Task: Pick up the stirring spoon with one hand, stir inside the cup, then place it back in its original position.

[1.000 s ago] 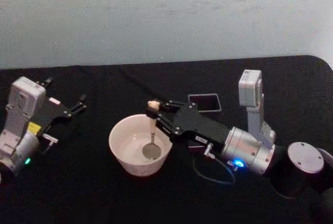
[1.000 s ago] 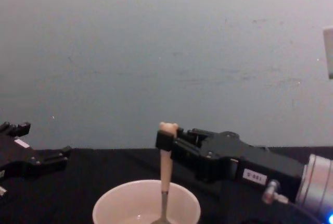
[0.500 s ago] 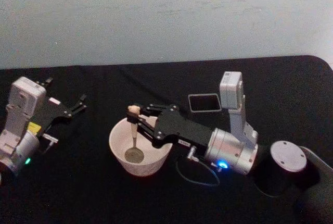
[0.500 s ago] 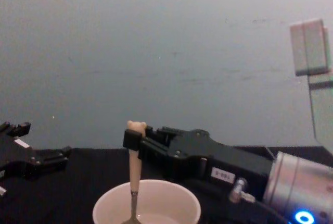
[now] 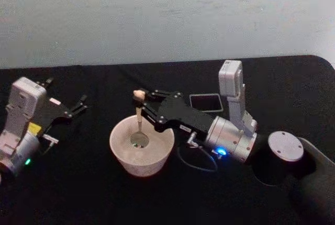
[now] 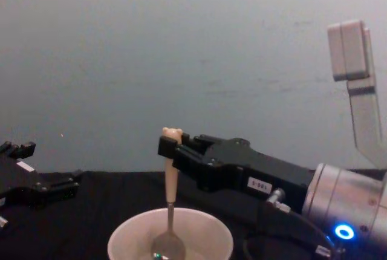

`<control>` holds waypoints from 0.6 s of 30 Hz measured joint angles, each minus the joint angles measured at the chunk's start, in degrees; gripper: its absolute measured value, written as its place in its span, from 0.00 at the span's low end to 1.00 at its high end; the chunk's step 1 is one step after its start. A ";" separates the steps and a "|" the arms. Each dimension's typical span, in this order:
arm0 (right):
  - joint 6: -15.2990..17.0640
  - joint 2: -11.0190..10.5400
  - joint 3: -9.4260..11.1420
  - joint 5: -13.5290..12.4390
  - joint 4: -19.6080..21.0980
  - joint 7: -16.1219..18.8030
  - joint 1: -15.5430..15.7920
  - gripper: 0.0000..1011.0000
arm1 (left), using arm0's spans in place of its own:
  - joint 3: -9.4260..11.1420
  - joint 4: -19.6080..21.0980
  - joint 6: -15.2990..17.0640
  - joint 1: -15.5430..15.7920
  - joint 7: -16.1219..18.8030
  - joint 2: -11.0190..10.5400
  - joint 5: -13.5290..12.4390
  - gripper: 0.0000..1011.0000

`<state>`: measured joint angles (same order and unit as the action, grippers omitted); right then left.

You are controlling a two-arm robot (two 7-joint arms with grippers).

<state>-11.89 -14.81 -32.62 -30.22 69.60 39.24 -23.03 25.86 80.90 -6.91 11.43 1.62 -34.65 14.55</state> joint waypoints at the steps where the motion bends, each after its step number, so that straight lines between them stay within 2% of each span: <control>1: -0.01 -0.02 0.12 0.02 -0.04 -0.07 0.00 0.21 | 0.00 0.00 0.00 0.00 0.00 0.00 0.00 0.99; 10: -0.03 -0.46 1.13 0.15 0.39 -0.42 0.59 0.21 | 0.00 0.00 0.00 0.00 0.00 0.00 0.00 0.99; 18: -0.09 -1.13 2.17 0.25 2.82 -1.25 1.32 0.21 | 0.00 0.00 0.00 0.00 0.00 0.00 0.00 0.99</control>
<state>-11.99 -15.94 -30.45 -29.97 72.42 37.98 -21.72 25.86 80.90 -6.91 11.43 1.62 -34.65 14.55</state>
